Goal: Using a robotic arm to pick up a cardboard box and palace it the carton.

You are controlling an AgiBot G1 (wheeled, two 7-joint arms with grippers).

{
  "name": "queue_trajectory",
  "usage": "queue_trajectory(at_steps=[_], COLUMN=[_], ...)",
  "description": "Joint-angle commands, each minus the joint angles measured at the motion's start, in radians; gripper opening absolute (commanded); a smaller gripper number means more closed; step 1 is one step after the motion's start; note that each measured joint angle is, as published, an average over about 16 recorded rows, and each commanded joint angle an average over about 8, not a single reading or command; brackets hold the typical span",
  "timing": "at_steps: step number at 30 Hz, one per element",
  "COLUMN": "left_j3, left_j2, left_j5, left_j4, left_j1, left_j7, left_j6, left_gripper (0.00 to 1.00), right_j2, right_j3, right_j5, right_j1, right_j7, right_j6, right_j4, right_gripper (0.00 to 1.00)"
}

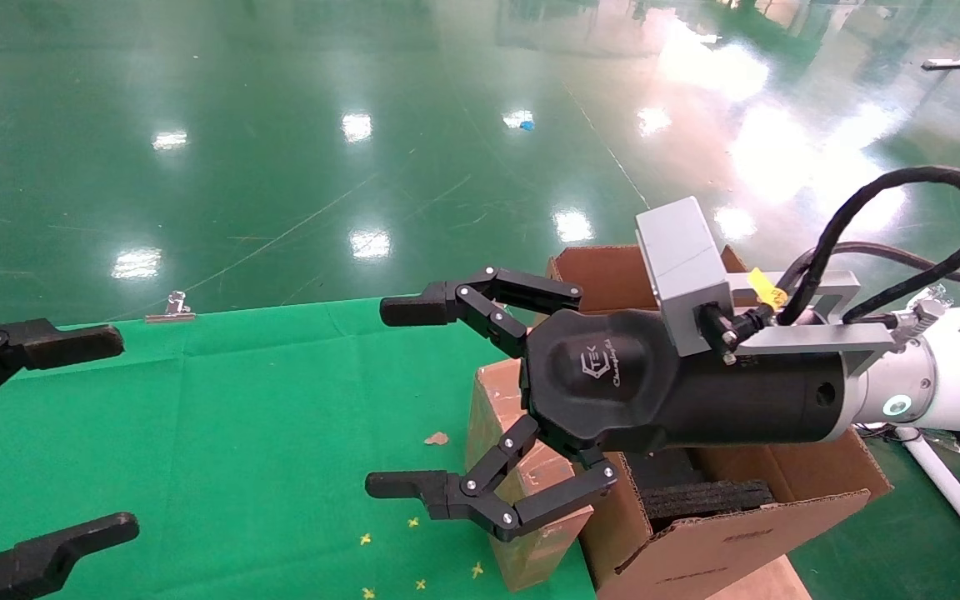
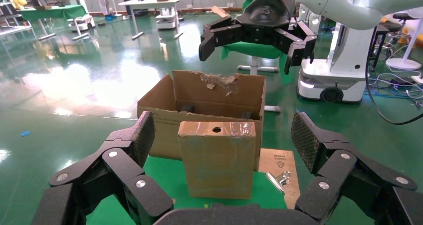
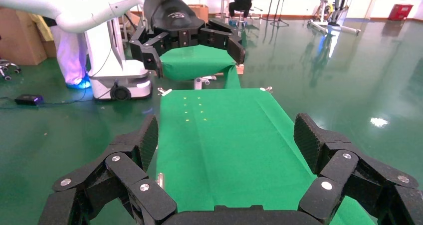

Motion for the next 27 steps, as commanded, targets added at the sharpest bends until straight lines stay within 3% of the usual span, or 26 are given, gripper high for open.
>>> queue_trajectory(at_steps=[1,17,22,27], left_j3=[0.0,0.0,0.001,0.001], left_j2=[0.0,0.0,0.0,0.0], left_j5=[0.0,0.0,0.0,0.0], left_j4=[0.0,0.0,0.001,0.001], left_j1=[0.0,0.0,0.0,-0.001], left_j7=[0.0,0.0,0.0,0.001], left_j6=[0.0,0.0,0.0,0.0], left_gripper=[1.0,1.0,1.0,1.0], right_j2=[0.0,0.0,-0.016,-0.077], right_j3=[0.0,-0.009,-0.069,-0.199], right_j5=[0.0,-0.017,-0.123,-0.315], right_j1=[0.0,0.007,0.064,0.191], right_j7=[0.0,0.008,0.051,0.137], right_j6=[0.0,0.001,-0.008,-0.049], right_j4=[0.0,0.008,0.044,0.065], right_gripper=[1.0,1.0,1.0,1.0])
